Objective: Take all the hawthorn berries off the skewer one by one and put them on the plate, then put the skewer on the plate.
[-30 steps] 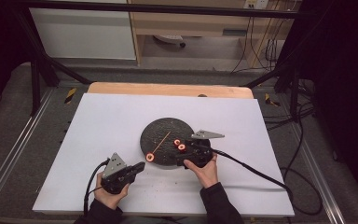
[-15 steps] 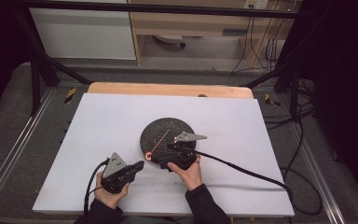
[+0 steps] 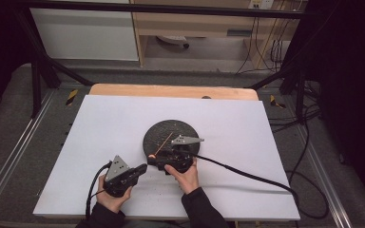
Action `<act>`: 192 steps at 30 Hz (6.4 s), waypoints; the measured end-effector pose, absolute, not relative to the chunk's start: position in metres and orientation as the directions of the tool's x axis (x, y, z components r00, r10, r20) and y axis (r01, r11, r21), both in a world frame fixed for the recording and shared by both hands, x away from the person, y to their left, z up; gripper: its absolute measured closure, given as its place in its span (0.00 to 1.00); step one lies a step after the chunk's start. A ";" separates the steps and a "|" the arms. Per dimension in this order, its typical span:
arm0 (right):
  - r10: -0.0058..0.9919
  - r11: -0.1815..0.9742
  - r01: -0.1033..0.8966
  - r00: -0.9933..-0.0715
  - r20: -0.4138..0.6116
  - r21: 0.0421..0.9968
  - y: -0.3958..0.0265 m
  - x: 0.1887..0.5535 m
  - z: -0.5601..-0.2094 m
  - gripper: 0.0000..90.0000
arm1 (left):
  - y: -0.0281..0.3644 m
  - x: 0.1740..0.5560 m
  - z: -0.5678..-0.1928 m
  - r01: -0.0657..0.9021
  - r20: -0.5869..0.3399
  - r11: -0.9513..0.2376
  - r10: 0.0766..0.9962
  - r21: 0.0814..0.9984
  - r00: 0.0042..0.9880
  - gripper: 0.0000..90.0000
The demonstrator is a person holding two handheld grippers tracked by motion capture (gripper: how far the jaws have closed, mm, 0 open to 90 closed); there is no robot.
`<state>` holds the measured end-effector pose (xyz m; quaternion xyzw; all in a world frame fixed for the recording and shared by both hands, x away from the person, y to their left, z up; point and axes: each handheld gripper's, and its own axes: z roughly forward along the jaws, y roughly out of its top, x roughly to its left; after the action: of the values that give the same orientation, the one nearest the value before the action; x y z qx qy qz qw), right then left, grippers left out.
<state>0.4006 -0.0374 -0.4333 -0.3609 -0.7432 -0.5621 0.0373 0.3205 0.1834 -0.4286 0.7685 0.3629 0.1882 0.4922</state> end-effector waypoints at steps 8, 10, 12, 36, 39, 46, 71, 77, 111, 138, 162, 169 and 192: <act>0.439 0.115 0.601 -0.745 0.502 0.791 -0.038 0.400 -0.433 0.62 | 0.183 0.320 -0.429 0.371 -0.069 -0.251 0.742 0.894 0.667 0.98; 0.431 0.117 0.607 -0.744 0.511 0.786 -0.038 0.400 -0.433 0.66 | 0.183 0.320 -0.429 0.370 -0.067 -0.253 0.741 0.894 0.668 0.98; 0.422 0.118 0.612 -0.744 0.519 0.782 -0.038 0.400 -0.433 0.68 | 0.183 0.320 -0.429 0.370 -0.068 -0.251 0.741 0.894 0.668 0.98; 0.469 0.086 0.570 -0.747 0.471 0.817 -0.054 0.414 -0.404 0.70 | 0.187 0.316 -0.421 0.339 -0.070 -0.221 0.739 0.915 0.670 0.98; 0.481 0.081 0.564 -0.744 0.463 0.822 -0.058 0.418 -0.397 0.70 | 0.187 0.316 -0.420 0.334 -0.068 -0.220 0.738 0.916 0.671 0.98; 0.508 0.070 0.557 -0.734 0.451 0.828 -0.069 0.430 -0.383 0.70 | 0.188 0.315 -0.419 0.330 -0.069 -0.214 0.738 0.919 0.672 0.98; 0.640 0.030 0.534 -0.660 0.394 0.845 -0.100 0.457 -0.366 0.70 | 0.188 0.316 -0.421 0.341 -0.069 -0.225 0.737 0.913 0.672 0.98; 0.675 0.021 0.541 -0.628 0.387 0.841 -0.115 0.461 -0.369 0.70 | 0.189 0.316 -0.421 0.344 -0.072 -0.221 0.741 0.912 0.668 0.98; 0.760 0.145 0.600 -0.576 0.300 0.787 -0.132 0.453 -0.434 0.60 | 0.191 0.319 -0.422 0.358 -0.076 -0.225 0.745 0.906 0.663 0.98; 0.734 0.273 0.496 -0.662 0.155 0.825 -0.205 0.385 -0.443 0.03 | 0.184 0.332 -0.413 0.390 -0.086 -0.240 0.750 0.889 0.656 0.98; 0.749 0.297 0.484 -0.653 0.114 0.823 -0.228 0.369 -0.452 0.01 | 0.161 0.378 -0.398 0.444 -0.090 -0.259 0.774 0.858 0.627 0.98; 0.752 0.290 0.488 -0.648 0.120 0.823 -0.228 0.368 -0.452 0.01 | 0.153 0.394 -0.401 0.469 -0.097 -0.256 0.789 0.845 0.606 0.98; 0.746 0.287 0.486 -0.654 0.126 0.826 -0.229 0.368 -0.452 0.01 | 0.129 0.433 -0.422 0.552 -0.071 -0.269 0.853 0.789 0.518 0.98</act>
<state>0.3681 -0.2286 -0.4517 -0.3901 -0.7892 -0.4520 -0.1437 0.4326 0.1285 -0.4219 0.7740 0.4536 0.1881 0.3997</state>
